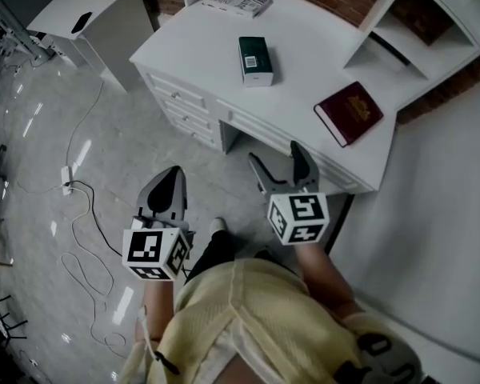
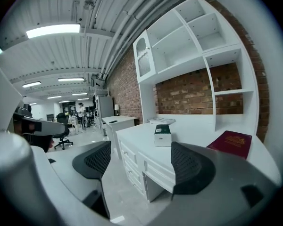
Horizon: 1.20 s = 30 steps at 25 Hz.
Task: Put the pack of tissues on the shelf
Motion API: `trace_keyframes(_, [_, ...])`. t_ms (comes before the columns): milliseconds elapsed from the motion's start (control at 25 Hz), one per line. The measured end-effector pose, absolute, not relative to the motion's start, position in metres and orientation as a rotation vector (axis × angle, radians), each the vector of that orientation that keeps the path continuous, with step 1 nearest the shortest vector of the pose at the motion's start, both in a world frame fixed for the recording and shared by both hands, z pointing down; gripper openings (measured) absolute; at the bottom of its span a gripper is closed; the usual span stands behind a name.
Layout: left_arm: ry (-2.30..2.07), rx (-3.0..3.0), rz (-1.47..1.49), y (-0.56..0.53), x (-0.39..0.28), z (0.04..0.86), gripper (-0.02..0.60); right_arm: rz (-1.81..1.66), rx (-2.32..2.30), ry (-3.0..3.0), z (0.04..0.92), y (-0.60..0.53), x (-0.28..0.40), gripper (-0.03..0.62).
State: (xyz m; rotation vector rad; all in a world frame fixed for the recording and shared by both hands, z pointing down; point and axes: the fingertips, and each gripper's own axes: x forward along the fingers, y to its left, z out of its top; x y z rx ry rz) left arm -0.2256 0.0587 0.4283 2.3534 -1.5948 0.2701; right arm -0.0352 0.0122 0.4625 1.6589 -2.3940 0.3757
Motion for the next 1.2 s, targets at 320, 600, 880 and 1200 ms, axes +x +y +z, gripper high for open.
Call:
trace_keyframes(320, [-1.55,2.376,0.269,0.028,-0.262,0.432,0.002,0.48,1.759,-2.331,0.48,-0.024,-0.056,0.385])
trace_keyframes(600, [-1.485,2.411,0.25,0.003,-0.274,0.439,0.002,0.529,1.832,-2.269,0.492,-0.052,-0.061,0.393])
trace_keyframes(880, [-1.464,2.392,0.266,-0.026,-0.266,0.449,0.002,0.579,1.859,-2.227,0.511,-0.099,-0.053,0.393])
trace_keyframes(1200, [-1.483,2.354,0.277,-0.07,-0.258,0.457,0.002,0.623,1.844,-2.17,0.535,-0.15,-0.042,0.393])
